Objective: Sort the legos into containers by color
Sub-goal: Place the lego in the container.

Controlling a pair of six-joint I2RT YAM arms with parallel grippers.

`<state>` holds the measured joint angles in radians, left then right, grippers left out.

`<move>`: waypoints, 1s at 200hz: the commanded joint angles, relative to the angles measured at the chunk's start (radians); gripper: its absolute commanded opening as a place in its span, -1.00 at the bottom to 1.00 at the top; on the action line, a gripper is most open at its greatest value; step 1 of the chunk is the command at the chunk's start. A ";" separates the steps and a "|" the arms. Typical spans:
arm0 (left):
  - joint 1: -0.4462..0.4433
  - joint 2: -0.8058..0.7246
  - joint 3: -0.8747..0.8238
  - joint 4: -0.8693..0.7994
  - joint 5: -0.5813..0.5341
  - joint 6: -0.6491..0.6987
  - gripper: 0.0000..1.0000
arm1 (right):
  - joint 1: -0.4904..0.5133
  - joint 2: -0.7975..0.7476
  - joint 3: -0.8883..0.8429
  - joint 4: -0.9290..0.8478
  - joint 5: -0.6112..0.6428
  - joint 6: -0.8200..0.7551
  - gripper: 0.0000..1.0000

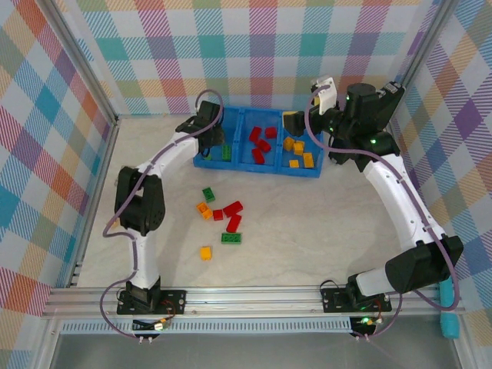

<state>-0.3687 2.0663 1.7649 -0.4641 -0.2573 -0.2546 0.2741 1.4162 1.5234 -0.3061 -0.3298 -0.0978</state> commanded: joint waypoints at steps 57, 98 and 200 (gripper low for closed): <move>0.021 0.131 0.055 0.012 0.072 -0.025 -0.39 | -0.004 0.007 0.018 0.013 -0.009 -0.033 0.97; 0.019 0.105 0.016 0.007 0.076 -0.028 -0.36 | -0.004 0.009 0.019 0.045 0.043 0.062 0.97; -0.049 -0.078 -0.064 -0.094 -0.002 0.043 -0.34 | -0.004 -0.010 0.003 0.105 0.173 0.192 0.98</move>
<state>-0.3897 2.1017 1.7073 -0.5007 -0.2001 -0.2592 0.2741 1.4189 1.5238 -0.2447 -0.1669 0.0681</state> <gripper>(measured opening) 0.329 0.987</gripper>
